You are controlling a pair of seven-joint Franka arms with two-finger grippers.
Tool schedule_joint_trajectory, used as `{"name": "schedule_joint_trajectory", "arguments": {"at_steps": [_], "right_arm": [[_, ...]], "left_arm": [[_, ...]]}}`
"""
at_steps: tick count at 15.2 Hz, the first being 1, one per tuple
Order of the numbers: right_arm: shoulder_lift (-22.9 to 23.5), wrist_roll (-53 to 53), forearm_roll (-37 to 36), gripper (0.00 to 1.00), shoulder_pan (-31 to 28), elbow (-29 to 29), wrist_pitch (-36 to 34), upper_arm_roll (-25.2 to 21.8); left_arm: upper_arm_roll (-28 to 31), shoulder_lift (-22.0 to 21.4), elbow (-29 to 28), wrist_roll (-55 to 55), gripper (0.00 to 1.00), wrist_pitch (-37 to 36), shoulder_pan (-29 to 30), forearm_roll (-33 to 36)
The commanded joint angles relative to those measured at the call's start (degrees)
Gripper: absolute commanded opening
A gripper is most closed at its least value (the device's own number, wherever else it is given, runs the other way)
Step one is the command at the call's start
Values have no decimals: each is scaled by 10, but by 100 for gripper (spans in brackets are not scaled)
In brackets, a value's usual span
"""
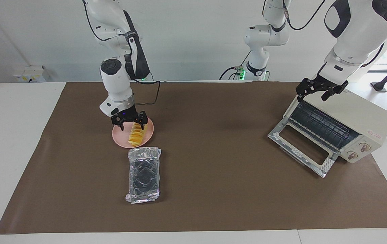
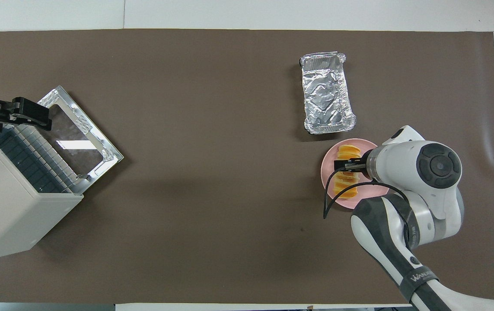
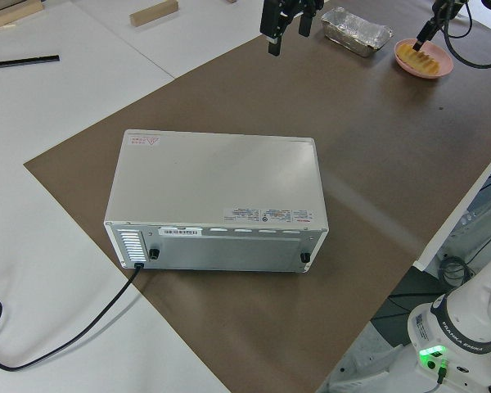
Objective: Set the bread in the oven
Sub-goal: 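Close the right gripper on the bread and lift it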
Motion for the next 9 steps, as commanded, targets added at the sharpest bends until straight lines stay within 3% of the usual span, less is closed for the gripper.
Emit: {"name": "schedule_joint_trajectory", "arguments": {"at_steps": [1, 9], "right_arm": [[0, 17, -12, 100, -4, -19, 31, 2], [30, 37, -12, 100, 11, -31, 85, 2]], "left_arm": [[2, -17, -19, 0, 100, 7, 0, -5], [2, -17, -18, 0, 100, 6, 0, -5]]}}
